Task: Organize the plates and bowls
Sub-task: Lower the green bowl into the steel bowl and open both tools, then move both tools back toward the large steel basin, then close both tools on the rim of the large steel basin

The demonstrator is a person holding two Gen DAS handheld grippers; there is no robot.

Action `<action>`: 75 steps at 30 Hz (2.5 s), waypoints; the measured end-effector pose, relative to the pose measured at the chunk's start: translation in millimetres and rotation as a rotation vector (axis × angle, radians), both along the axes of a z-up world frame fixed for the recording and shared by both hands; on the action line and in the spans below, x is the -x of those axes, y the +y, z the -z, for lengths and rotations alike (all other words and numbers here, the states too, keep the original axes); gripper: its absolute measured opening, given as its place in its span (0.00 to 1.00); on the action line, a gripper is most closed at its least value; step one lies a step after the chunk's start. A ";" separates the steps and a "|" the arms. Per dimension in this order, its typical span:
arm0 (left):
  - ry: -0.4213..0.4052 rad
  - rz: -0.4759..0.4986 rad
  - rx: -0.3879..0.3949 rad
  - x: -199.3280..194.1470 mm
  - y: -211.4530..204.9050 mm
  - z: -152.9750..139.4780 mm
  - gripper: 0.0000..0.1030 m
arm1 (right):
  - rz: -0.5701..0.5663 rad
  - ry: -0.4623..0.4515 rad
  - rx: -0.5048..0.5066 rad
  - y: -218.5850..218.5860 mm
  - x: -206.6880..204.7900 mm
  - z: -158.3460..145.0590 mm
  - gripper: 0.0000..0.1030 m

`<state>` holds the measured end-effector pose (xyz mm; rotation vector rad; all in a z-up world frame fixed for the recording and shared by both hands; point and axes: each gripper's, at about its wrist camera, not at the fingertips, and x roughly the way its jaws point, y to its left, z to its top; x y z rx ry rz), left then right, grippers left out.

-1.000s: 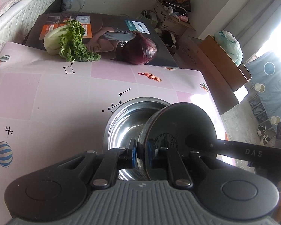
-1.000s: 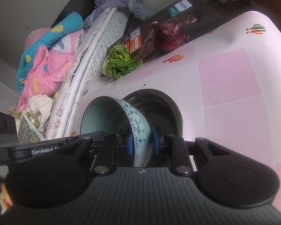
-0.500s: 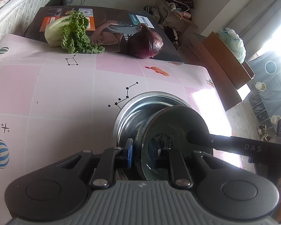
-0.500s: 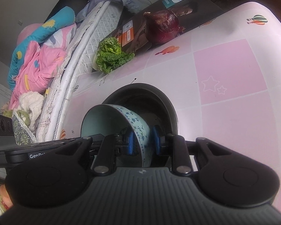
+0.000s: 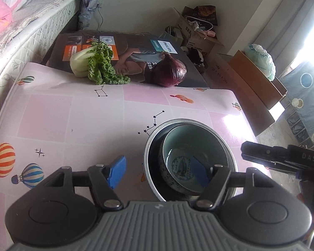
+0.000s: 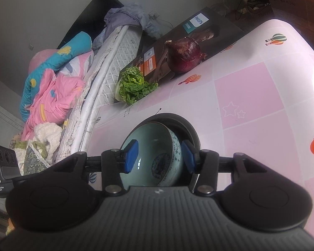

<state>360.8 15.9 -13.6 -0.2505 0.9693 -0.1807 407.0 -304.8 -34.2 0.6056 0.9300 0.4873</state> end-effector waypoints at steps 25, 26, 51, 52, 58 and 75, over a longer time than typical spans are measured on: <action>-0.252 -0.114 -0.227 301.8 85.3 -51.7 0.86 | 0.181 -0.375 0.201 41.4 351.6 -70.1 0.46; -0.263 -0.131 -0.232 308.8 88.2 -48.8 0.86 | 0.173 -0.379 0.199 47.2 356.0 -67.6 0.46; -0.159 -0.270 -0.225 314.8 137.7 44.6 0.60 | -0.053 -0.140 0.102 174.4 348.6 30.6 0.36; -0.155 -0.271 -0.219 313.5 139.0 45.8 0.58 | -0.054 -0.134 0.099 175.7 345.7 32.5 0.36; -0.120 -0.259 -0.194 302.7 143.8 54.1 0.45 | -0.067 -0.120 0.112 185.6 333.6 39.9 0.30; -0.077 -0.238 -0.174 300.8 141.0 60.9 0.24 | -0.106 -0.120 0.159 196.8 322.8 44.7 0.13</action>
